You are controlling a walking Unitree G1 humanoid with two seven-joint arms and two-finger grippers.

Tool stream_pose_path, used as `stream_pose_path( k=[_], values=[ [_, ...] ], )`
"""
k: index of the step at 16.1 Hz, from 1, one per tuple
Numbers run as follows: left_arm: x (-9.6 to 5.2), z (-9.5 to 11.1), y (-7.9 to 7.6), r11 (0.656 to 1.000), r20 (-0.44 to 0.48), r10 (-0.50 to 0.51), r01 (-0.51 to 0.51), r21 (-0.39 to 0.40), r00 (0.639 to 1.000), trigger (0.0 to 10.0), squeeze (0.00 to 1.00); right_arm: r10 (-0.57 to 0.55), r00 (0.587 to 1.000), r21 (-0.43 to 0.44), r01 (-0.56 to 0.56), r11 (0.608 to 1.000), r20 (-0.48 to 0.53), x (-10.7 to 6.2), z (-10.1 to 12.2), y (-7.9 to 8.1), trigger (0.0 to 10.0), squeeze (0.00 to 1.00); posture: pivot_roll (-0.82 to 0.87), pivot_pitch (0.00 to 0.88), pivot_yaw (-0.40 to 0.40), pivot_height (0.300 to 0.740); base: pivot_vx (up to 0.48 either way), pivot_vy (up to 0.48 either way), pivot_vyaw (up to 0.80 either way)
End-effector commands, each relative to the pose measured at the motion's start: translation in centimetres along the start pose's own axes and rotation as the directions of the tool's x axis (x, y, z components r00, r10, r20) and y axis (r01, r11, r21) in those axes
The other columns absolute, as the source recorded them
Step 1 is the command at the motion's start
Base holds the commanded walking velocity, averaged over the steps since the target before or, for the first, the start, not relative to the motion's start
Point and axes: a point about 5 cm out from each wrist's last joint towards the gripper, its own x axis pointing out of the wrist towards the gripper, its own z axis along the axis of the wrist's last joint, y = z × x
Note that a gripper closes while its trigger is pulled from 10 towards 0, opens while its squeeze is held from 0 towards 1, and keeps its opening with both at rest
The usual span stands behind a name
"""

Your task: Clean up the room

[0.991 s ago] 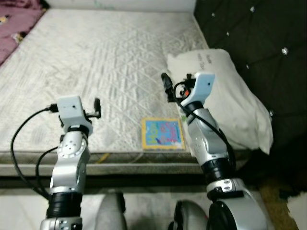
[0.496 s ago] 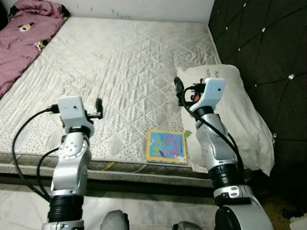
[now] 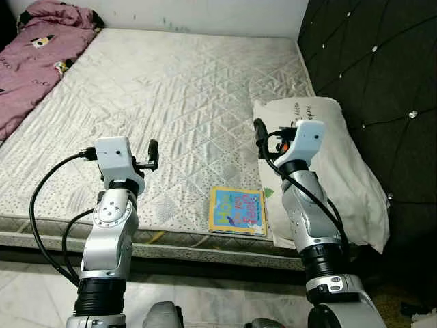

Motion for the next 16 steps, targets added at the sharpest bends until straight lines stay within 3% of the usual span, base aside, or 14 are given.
stream_pose_path(
  k=[1, 5, 13, 14, 16],
  values=[
    [-0.1, 0.4, 0.0, 1.000, 0.009, 0.000, 0.000, -0.007, 1.000, 10.0, 0.00, 0.001, 1.000, -0.002, -0.001, 1.000, 0.001, 0.0, 0.2, 0.1, 10.0, 0.00, -0.06, 0.000, -0.004, 0.740, 0.000, 0.000, 0.00],
    [-0.3, 0.2, 0.0, 1.000, 0.005, -0.004, 0.004, -0.024, 1.000, 10.0, 0.00, -0.020, 0.999, -0.031, 0.019, 0.999, -0.034, -0.2, -0.1, -0.2, 10.0, 0.00, -0.06, 0.000, -0.006, 0.740, 0.000, 0.000, 0.00],
    [-0.9, 0.2, -0.5, 0.994, 0.020, -0.010, 0.012, -0.112, 1.000, 10.0, 0.00, -0.014, 0.998, -0.019, 0.013, 1.000, -0.054, -0.7, -0.2, -0.4, 10.0, 0.00, -0.07, 0.000, -0.022, 0.740, 0.000, 0.000, -0.41],
    [-1.1, 0.6, -0.6, 0.989, 0.051, -0.032, 0.039, -0.143, 0.998, 10.0, 1.00, -0.012, 0.998, -0.022, 0.010, 1.000, -0.057, -0.7, -0.2, -0.4, 10.0, 0.00, -0.07, 0.000, -0.023, 0.740, 0.000, 0.000, 0.00],
    [-1.1, 0.4, -0.6, 0.992, 0.030, -0.018, 0.022, -0.128, 0.999, 10.0, 1.00, -0.012, 0.998, -0.023, 0.011, 1.000, -0.059, -0.8, -0.1, -0.5, 10.0, 0.00, -0.07, 0.000, -0.025, 0.740, 0.000, 0.000, 0.00]
  ],
)
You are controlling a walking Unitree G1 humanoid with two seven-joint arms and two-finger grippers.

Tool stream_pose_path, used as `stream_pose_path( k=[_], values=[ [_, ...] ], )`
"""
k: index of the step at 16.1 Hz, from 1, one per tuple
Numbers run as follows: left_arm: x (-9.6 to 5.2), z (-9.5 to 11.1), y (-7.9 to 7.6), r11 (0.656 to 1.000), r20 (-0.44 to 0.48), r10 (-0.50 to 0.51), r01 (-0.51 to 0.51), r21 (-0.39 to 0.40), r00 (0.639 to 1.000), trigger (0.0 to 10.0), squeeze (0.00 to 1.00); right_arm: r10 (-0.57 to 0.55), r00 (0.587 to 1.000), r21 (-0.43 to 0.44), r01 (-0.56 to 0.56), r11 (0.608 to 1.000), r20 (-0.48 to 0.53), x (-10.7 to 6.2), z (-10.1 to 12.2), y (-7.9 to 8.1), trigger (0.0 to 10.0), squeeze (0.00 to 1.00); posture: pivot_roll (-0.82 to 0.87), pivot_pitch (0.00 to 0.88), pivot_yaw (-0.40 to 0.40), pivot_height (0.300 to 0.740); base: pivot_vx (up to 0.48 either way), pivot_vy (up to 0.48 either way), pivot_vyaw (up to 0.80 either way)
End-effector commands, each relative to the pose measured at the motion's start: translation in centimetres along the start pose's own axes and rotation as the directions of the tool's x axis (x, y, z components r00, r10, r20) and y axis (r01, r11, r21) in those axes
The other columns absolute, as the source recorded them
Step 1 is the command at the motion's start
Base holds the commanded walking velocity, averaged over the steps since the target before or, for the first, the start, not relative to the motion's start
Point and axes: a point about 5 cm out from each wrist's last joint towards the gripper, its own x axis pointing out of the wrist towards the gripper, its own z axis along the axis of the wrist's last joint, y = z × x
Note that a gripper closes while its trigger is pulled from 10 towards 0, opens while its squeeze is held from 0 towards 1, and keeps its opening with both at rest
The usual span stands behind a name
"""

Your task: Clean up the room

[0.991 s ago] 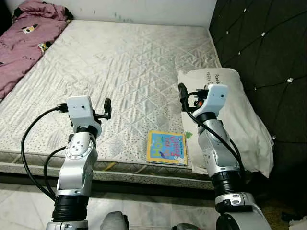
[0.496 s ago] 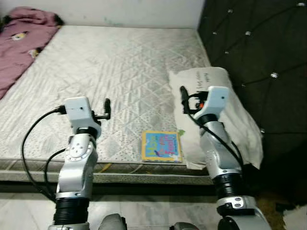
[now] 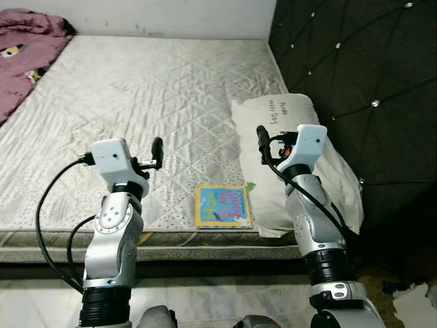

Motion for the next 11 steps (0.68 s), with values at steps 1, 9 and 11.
stream_pose_path(
  k=[1, 9, 11],
  values=[
    [-0.05, -0.11, 0.23, 1.000, -0.022, 0.018, -0.018, 0.018, 1.000, 10.0, 1.00, 0.011, 1.000, -0.004, -0.011, 1.000, 0.016, -0.10, 0.55, 0.09, 10.0, 0.00, -0.07, 0.000, -0.025, 0.740, 0.000, 0.000, 0.00],
    [0.00, 0.20, 0.08, 1.000, -0.002, -0.001, 0.001, 0.010, 1.000, 10.0, 0.00, 0.012, 1.000, -0.019, -0.012, 1.000, 0.006, -0.14, 0.50, -0.01, 10.0, 0.00, -0.07, 0.000, -0.028, 0.740, 0.000, 0.000, -0.05],
    [-0.01, 0.24, 0.08, 1.000, 0.001, 0.003, -0.003, 0.010, 1.000, 10.0, 0.00, 0.010, 1.000, -0.019, -0.010, 1.000, 0.003, -0.14, 0.47, -0.04, 10.0, 0.00, -0.07, 0.000, -0.028, 0.740, 0.000, 0.000, 0.00]
  ],
)
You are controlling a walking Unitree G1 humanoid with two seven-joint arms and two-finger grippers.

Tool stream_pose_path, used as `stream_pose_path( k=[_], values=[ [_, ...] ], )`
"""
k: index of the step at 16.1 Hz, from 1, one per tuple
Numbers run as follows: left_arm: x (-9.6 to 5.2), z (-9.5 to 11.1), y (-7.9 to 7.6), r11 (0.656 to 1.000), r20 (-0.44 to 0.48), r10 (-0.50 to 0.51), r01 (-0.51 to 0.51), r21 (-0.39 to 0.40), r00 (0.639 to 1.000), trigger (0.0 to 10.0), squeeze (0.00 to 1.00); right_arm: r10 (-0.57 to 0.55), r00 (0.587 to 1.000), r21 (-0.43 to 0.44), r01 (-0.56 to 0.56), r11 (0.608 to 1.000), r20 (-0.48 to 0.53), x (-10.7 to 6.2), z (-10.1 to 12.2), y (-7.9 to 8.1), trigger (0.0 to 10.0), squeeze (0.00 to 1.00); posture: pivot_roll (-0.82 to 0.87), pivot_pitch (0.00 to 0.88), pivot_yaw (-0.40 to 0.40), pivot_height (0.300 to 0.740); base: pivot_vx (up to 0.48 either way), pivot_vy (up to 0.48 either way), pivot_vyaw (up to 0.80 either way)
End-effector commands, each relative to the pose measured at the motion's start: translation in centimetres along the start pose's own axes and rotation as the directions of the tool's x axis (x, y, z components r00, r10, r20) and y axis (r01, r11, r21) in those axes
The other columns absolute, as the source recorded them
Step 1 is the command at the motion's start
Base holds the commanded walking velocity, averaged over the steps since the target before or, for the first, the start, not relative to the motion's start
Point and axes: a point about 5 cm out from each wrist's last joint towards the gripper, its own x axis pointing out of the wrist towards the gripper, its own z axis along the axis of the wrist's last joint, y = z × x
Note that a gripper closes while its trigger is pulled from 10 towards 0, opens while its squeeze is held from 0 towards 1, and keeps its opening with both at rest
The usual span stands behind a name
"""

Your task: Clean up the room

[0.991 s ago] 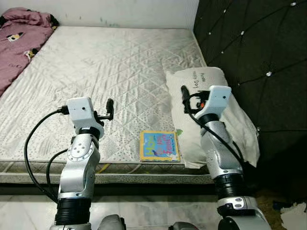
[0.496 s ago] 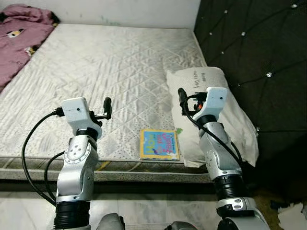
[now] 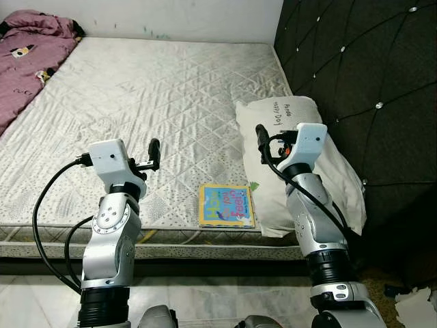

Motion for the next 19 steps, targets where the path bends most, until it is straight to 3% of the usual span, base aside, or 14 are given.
stream_pose_path(
  k=[1, 7, 19],
  values=[
    [-0.03, 0.35, -0.16, 1.000, 0.016, -0.001, 0.001, -0.003, 1.000, 10.0, 0.00, -0.003, 1.000, -0.008, 0.003, 1.000, -0.001, -0.09, 0.15, -0.08, 10.0, 0.00, -0.07, 0.000, -0.028, 0.740, 0.000, 0.000, 0.00],
    [-0.01, 0.27, 0.00, 0.999, 0.013, 0.019, -0.019, -0.031, 1.000, 10.0, 0.00, -0.005, 1.000, -0.010, 0.005, 1.000, -0.007, -0.08, 0.11, -0.17, 10.0, 0.00, -0.08, 0.000, -0.031, 0.740, 0.000, 0.000, 0.00],
    [-0.02, 0.26, -0.04, 0.999, 0.013, 0.022, -0.021, -0.032, 1.000, 10.0, 0.00, -0.006, 1.000, -0.011, 0.006, 1.000, -0.009, -0.08, 0.09, -0.20, 10.0, 0.00, -0.08, 0.000, -0.032, 0.740, 0.000, 0.337, 0.00]
  ],
)
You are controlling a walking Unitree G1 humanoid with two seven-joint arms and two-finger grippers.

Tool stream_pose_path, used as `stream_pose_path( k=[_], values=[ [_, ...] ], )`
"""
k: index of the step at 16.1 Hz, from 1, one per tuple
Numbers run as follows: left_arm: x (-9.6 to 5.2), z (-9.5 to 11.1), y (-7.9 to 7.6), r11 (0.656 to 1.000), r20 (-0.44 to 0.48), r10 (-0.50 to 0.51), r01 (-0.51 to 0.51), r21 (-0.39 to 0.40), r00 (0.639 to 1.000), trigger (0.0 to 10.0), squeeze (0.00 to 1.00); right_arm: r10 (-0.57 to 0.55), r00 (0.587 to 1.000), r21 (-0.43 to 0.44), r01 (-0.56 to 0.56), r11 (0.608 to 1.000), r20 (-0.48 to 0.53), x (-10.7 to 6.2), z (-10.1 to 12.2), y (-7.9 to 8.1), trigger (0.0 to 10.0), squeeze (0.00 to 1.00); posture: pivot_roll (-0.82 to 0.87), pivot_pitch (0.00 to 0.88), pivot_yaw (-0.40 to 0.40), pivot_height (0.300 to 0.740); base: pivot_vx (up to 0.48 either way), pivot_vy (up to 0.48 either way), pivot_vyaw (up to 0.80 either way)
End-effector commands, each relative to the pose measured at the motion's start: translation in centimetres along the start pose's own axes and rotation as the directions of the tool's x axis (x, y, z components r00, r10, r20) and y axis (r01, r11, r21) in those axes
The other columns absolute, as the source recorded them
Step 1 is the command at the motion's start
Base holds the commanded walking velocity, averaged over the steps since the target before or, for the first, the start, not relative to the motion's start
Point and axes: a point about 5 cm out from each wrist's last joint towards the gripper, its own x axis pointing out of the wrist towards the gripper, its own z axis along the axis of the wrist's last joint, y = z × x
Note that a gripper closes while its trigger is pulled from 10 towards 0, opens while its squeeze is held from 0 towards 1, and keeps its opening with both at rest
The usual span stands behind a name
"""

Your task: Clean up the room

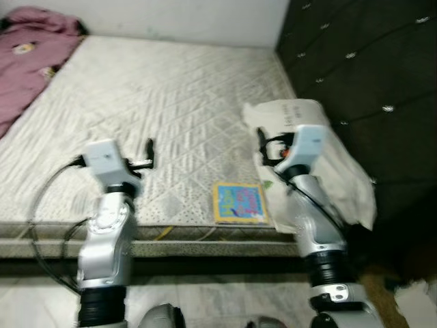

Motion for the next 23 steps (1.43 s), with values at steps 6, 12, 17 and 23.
stream_pose_path(
  k=[6, 12, 17, 23],
  values=[
    [-0.01, 0.12, -0.87, 1.000, 0.007, -0.028, 0.029, -0.013, 1.000, 10.0, 0.00, -0.028, 1.000, -0.012, 0.028, 1.000, 0.009, -0.05, 0.44, -0.87, 10.0, 0.00, -0.08, 0.000, -0.032, 0.740, 0.000, 0.334, 0.00],
    [-0.04, 0.45, -1.25, 0.998, 0.044, -0.061, 0.062, -0.020, 0.997, 10.0, 0.00, -0.035, 0.999, -0.014, 0.035, 0.999, 0.005, -0.07, 0.31, -0.97, 10.0, 0.00, -0.08, 0.000, -0.030, 0.740, 0.000, 0.099, 0.00],
    [-0.14, 0.49, -1.12, 0.997, 0.055, -0.061, 0.063, -0.035, 0.997, 10.0, 0.00, -0.032, 0.999, -0.019, 0.033, 0.999, 0.004, -0.09, 0.31, -1.01, 10.0, 0.00, -0.08, 0.000, -0.034, 0.740, 0.000, 0.000, 0.00],
    [-0.15, 0.66, -1.23, 0.995, 0.075, -0.081, 0.084, -0.043, 0.994, 10.0, 0.00, -0.024, 1.000, -0.029, 0.025, 0.999, 0.006, -0.01, 0.35, -0.96, 10.0, 0.00, -0.08, 0.000, -0.038, 0.740, 0.105, 0.000, 0.00]
  ],
)
